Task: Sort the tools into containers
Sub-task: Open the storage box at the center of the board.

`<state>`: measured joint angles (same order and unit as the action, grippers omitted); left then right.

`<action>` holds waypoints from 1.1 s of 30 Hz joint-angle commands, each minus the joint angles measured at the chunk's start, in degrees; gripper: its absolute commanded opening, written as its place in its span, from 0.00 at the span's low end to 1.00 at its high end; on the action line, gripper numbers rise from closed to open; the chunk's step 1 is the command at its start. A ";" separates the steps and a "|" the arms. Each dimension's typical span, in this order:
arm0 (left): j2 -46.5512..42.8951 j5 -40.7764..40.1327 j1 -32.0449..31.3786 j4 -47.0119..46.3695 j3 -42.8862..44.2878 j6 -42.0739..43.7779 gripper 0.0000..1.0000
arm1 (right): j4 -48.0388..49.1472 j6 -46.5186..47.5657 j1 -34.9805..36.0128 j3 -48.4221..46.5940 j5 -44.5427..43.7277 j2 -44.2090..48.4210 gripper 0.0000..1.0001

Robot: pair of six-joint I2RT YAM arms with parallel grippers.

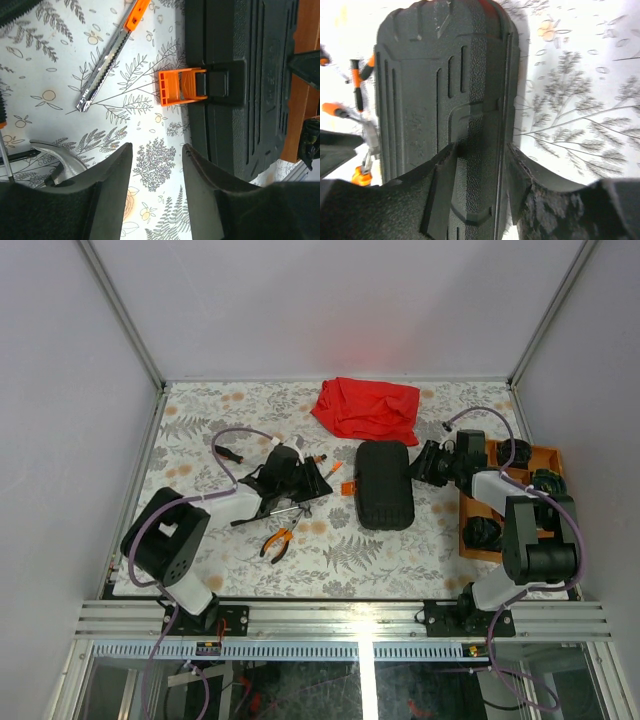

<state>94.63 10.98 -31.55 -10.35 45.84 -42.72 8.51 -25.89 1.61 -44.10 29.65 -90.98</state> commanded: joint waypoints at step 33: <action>-19.83 -11.41 -0.09 17.19 -0.20 3.83 0.61 | -22.44 17.55 27.60 -29.05 -31.93 -11.39 0.66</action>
<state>75.66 1.63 -31.55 5.72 46.70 -38.94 -12.25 -9.45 27.88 -70.15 -0.93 -101.67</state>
